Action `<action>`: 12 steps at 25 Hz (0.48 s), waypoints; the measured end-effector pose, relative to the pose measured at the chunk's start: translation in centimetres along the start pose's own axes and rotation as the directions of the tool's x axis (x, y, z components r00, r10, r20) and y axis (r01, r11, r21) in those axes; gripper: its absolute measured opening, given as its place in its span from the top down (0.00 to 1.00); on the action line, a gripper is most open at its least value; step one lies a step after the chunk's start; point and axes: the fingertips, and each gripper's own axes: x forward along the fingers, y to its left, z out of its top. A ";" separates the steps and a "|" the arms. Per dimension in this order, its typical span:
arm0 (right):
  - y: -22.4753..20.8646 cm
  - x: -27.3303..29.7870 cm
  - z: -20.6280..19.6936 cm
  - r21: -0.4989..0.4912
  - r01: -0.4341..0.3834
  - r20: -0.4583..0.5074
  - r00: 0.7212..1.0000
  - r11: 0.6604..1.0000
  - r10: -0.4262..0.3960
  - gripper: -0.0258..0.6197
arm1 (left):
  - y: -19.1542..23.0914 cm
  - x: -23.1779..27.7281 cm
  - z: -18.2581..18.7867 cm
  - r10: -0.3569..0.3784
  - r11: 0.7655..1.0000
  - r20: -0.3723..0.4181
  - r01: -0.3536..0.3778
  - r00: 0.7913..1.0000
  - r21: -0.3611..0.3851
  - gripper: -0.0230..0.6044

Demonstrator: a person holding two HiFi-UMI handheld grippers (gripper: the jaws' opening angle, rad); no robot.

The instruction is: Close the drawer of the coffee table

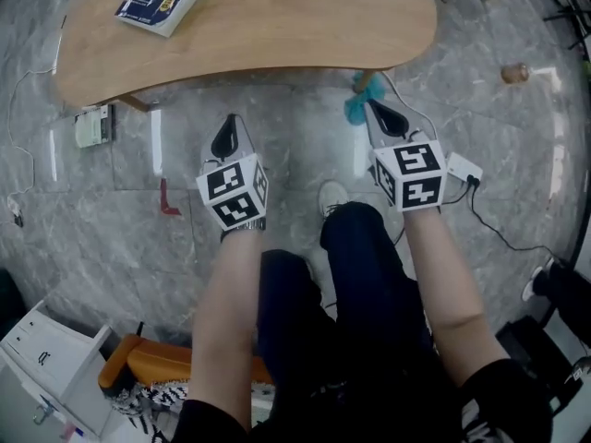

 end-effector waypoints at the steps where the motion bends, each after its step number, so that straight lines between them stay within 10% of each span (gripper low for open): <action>1: 0.7 -1.5 1.2 0.000 -0.012 -0.014 1.000 1.000 0.012 0.96 | -0.4 -1.8 0.8 0.001 1.000 -0.017 -0.001 1.000 -0.007 0.96; 12: 7.5 -17.6 13.4 -0.037 -0.155 -0.109 0.983 0.987 0.151 0.96 | -4.8 -22.4 11.9 -0.077 0.991 -0.130 0.062 0.988 -0.115 0.96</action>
